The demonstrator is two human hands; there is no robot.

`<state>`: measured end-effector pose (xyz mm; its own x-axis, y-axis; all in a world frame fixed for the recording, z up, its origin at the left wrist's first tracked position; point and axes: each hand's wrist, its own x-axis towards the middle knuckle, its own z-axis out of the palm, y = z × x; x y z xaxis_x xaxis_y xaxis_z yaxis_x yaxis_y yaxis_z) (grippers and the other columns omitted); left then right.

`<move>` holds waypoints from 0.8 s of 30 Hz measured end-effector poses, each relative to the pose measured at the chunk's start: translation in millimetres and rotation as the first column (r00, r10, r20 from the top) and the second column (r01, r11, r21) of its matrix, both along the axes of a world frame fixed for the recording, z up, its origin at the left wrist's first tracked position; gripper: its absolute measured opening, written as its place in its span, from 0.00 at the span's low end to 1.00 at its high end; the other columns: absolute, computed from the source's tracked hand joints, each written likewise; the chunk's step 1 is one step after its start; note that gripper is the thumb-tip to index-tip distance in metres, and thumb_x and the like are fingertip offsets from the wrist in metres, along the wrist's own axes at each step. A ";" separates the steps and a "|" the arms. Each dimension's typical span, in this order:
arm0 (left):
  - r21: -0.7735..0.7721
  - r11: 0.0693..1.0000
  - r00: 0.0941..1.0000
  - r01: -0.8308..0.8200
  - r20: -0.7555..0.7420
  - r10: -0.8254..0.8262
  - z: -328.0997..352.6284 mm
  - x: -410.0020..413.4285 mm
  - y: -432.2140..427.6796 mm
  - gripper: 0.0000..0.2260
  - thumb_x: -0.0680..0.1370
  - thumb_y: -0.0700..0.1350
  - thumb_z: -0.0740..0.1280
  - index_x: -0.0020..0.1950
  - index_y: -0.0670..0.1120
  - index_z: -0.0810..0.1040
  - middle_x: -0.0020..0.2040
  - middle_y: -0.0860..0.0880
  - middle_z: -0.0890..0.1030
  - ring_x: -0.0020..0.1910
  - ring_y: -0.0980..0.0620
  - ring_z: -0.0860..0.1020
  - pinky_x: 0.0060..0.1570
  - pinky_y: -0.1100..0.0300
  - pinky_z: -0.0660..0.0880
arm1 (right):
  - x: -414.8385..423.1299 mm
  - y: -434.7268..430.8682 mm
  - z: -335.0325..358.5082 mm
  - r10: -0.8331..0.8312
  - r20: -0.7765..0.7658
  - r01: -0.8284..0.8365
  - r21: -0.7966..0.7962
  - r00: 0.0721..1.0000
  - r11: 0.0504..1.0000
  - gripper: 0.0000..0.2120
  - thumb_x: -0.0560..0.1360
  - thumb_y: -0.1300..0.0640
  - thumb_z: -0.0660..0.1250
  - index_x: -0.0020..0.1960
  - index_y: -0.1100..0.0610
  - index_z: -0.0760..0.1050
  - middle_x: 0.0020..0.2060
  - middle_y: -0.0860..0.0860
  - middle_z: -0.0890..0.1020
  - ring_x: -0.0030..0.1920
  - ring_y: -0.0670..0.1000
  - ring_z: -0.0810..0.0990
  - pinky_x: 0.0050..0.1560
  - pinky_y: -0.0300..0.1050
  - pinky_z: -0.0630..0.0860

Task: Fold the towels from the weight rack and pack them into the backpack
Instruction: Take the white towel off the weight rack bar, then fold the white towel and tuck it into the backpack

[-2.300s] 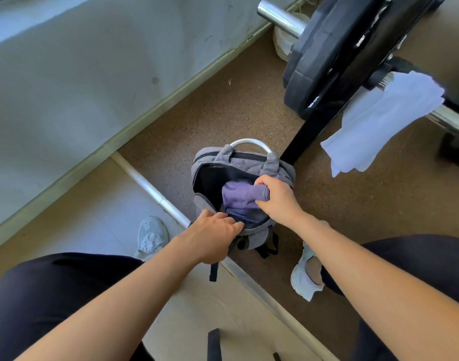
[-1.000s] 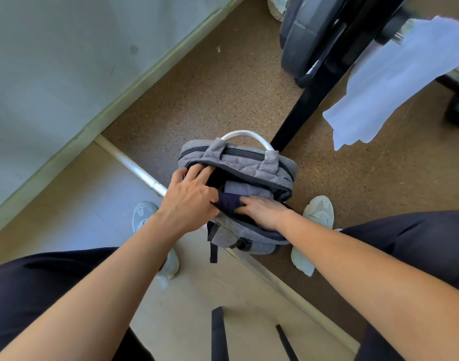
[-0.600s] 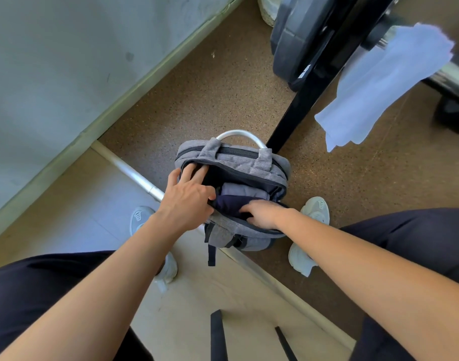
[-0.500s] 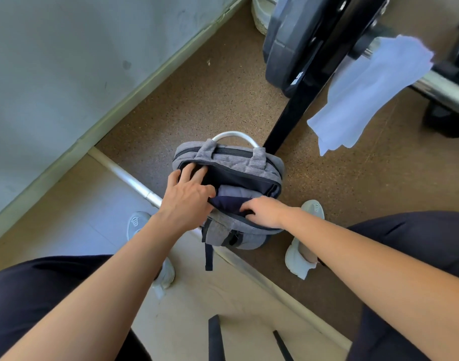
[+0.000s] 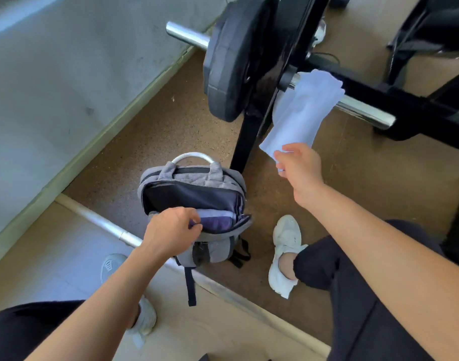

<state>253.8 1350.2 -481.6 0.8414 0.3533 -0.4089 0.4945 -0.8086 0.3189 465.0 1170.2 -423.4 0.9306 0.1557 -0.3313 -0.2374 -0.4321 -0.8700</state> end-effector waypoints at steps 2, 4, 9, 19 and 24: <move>-0.029 0.999 0.998 -0.039 0.047 0.040 -1.1 7.8 -5.7 0.08 0.80 0.53 0.65 0.55 0.57 0.83 0.51 0.56 0.84 0.49 0.51 0.81 0.46 0.56 0.79 | 22.8 0.5 -0.2 -0.174 -0.084 0.181 0.084 0.981 0.980 0.24 0.75 0.51 0.74 0.67 0.53 0.71 0.60 0.52 0.77 0.55 0.53 0.81 0.60 0.55 0.80; -0.070 0.995 0.994 -0.065 0.079 0.070 0.2 15.4 -10.4 0.08 0.78 0.55 0.64 0.51 0.58 0.82 0.49 0.57 0.85 0.47 0.51 0.81 0.46 0.54 0.81 | 39.0 4.3 -1.1 -0.278 -0.122 0.295 0.156 0.953 0.943 0.35 0.71 0.46 0.77 0.73 0.52 0.65 0.67 0.51 0.73 0.62 0.55 0.78 0.62 0.56 0.78; -0.158 0.985 0.984 -0.063 0.158 0.088 5.1 32.8 -22.4 0.04 0.78 0.55 0.65 0.45 0.61 0.80 0.47 0.60 0.84 0.41 0.55 0.80 0.45 0.54 0.80 | 60.2 11.1 4.7 -0.337 0.009 0.331 0.155 0.942 0.931 0.19 0.76 0.50 0.72 0.63 0.55 0.75 0.58 0.52 0.78 0.54 0.53 0.80 0.43 0.42 0.74; -0.782 0.614 0.864 -0.111 0.229 0.448 49.9 37.3 -23.8 0.06 0.82 0.47 0.69 0.56 0.51 0.85 0.55 0.54 0.86 0.57 0.56 0.83 0.63 0.54 0.77 | -20.4 -7.2 44.6 -0.068 -0.146 0.117 0.361 0.987 0.925 0.03 0.74 0.58 0.69 0.47 0.55 0.79 0.47 0.52 0.83 0.51 0.54 0.81 0.52 0.51 0.77; -0.897 0.441 0.887 0.001 0.205 0.414 68.1 23.3 -24.9 0.18 0.78 0.52 0.68 0.68 0.51 0.78 0.62 0.52 0.84 0.63 0.52 0.81 0.65 0.52 0.77 | -75.4 -14.1 44.2 0.247 -0.149 -0.179 0.364 0.958 0.914 0.07 0.76 0.61 0.71 0.53 0.54 0.83 0.48 0.51 0.87 0.53 0.53 0.84 0.52 0.50 0.79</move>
<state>277.1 1325.3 -413.5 0.9356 0.1783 -0.3047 0.2905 0.1018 0.9515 389.5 1156.2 -379.2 0.7883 0.4785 -0.3867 -0.3470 -0.1732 -0.9217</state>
